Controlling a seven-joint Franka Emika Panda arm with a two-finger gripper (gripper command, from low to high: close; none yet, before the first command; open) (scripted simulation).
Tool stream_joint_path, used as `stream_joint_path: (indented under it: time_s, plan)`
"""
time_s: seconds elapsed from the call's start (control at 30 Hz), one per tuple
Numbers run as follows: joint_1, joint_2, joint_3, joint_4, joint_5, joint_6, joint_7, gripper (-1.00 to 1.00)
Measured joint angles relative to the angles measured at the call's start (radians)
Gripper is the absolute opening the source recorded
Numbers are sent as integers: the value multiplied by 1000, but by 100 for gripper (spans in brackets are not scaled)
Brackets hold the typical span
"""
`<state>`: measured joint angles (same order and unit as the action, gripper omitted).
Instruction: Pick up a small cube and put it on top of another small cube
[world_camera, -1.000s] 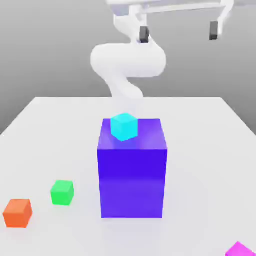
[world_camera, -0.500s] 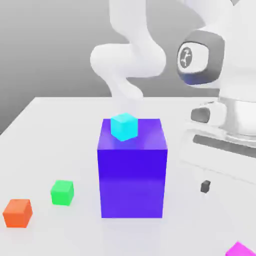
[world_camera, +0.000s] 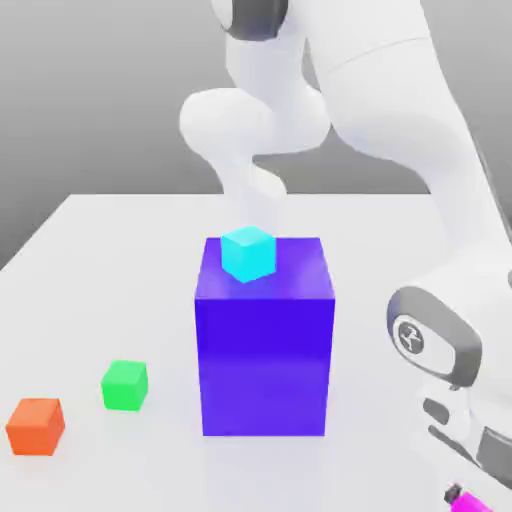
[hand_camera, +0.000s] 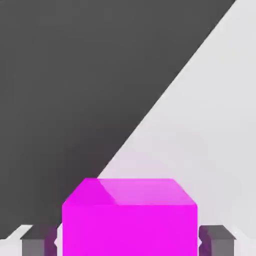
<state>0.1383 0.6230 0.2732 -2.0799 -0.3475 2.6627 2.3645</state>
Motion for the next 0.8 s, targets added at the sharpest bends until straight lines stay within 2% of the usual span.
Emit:
stream_joint_path:
  time_s: [0.1,0.3,0.47,0.63,0.8]
  plan:
    - [-1,-3,1,-1,2,-1,0,-100]
    - [-80,-173,69,-47,94,-88,-85,-100]
    - [-243,-343,51,-178,236,-58,-147,-100]
    - [-374,-519,-19,-322,384,-20,-205,-100]
    - [-518,-691,-97,-468,491,26,-232,-100]
